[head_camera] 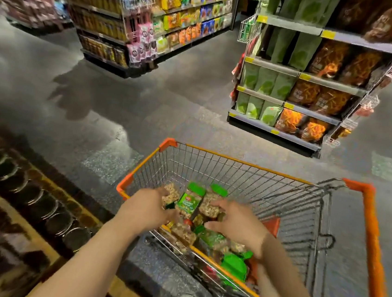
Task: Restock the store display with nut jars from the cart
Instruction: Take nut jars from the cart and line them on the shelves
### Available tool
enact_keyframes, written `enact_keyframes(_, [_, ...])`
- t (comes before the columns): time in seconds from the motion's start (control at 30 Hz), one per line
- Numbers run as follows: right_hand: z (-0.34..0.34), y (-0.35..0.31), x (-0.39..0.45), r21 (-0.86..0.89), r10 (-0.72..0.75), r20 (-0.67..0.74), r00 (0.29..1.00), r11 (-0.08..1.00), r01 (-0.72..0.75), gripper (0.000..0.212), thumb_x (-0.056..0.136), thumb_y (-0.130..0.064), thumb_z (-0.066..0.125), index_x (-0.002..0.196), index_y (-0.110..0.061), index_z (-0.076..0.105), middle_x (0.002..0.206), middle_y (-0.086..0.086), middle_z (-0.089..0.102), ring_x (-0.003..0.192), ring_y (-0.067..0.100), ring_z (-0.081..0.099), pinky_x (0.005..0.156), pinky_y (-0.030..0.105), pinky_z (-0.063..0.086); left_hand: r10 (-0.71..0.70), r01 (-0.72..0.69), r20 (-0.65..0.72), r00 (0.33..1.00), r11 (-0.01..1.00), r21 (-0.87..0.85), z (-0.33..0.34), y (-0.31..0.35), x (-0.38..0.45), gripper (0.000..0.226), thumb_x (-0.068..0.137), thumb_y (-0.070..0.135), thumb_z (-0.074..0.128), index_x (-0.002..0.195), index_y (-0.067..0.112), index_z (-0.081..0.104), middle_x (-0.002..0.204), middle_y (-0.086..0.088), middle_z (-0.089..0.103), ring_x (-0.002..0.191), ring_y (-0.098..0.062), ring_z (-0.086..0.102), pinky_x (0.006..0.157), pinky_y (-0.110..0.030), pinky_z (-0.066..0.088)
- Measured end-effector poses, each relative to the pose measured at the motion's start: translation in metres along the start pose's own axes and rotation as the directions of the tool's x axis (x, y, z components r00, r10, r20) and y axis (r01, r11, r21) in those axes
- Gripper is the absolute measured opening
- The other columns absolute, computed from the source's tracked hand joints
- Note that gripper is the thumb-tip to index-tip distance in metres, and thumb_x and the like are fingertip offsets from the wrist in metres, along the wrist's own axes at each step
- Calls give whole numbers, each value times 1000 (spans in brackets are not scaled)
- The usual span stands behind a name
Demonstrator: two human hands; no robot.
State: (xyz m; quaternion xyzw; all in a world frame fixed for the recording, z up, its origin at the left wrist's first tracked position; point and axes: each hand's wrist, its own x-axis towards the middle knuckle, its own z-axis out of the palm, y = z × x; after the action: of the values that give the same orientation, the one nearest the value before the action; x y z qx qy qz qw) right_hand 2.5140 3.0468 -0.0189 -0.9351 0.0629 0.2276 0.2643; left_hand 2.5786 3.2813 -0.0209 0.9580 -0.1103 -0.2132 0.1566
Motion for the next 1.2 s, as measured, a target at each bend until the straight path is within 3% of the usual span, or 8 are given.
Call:
enact_keyframes(0.3, [46, 54, 129, 118, 94, 258, 962, 985, -128, 83, 85, -49, 77, 155, -34, 35, 156, 5, 46, 139, 22, 49, 116, 32, 38, -138, 140, 112, 984, 990, -2, 44, -21, 109, 75, 88, 60, 67, 149, 22, 48, 129, -10, 68, 121, -28, 62, 93, -32, 51])
enact_keyframes(0.37, [64, 66, 148, 143, 111, 288, 951, 977, -157, 83, 85, -48, 77, 155, -36, 34, 155, 5, 48, 135, 22, 52, 112, 30, 41, -146, 150, 168, 975, 989, -11, 59, -27, 130, 76, 89, 59, 66, 153, 23, 44, 128, -9, 69, 115, -25, 65, 88, -30, 51])
enact_keyframes(0.43, [79, 79, 168, 167, 104, 328, 939, 972, -166, 79, 89, -43, 76, 156, -33, 35, 150, 7, 53, 127, 19, 56, 93, 16, 44, -173, 177, 226, 959, 984, 2, 78, -35, 152, 76, 90, 59, 65, 153, 24, 42, 129, -10, 67, 115, -26, 64, 88, -29, 49])
enact_keyframes(0.5, [90, 85, 181, 182, 78, 365, 928, 971, -154, 77, 90, -36, 76, 155, -27, 37, 145, 9, 58, 119, 15, 59, 82, 12, 46, -196, 193, 260, 946, 980, 36, 96, -43, 169, 77, 88, 61, 66, 152, 25, 44, 137, -12, 63, 128, -30, 56, 102, -34, 46])
enact_keyframes(0.6, [121, 98, 205, 189, 99, 381, 919, 965, -183, 81, 83, -36, 83, 153, -26, 43, 135, 8, 66, 114, 20, 64, 91, 29, 52, -211, 190, 326, 922, 977, 94, 126, -55, 196, 79, 88, 60, 67, 153, 23, 42, 141, -12, 61, 136, -32, 50, 117, -45, 34])
enact_keyframes(0.7, [145, 106, 220, 121, 143, 398, 906, 971, -206, 77, 85, -37, 79, 153, -30, 42, 134, 7, 63, 113, 25, 65, 81, 25, 48, -241, 212, 390, 889, 970, 115, 148, -62, 216, 82, 87, 61, 69, 153, 23, 40, 136, -11, 64, 130, -31, 56, 111, -42, 41])
enact_keyframes(1.0, [197, 115, 256, 170, 86, 490, 868, 967, -192, 69, 82, -33, 81, 143, -31, 50, 129, 2, 66, 118, 26, 63, 99, 38, 52, -328, 288, 513, 794, 945, 158, 190, -72, 254, 92, 86, 65, 68, 158, 22, 30, 151, -12, 51, 137, -34, 47, 107, -38, 42])
enact_keyframes(1.2, [220, 122, 262, 251, 18, 491, 871, 955, -161, 90, 81, -35, 82, 156, -38, 32, 137, 0, 62, 123, 24, 58, 103, 35, 49, -313, 294, 574, 756, 947, 129, 208, -76, 256, 87, 89, 58, 70, 158, 22, 30, 156, -11, 45, 141, -34, 43, 111, -40, 40])
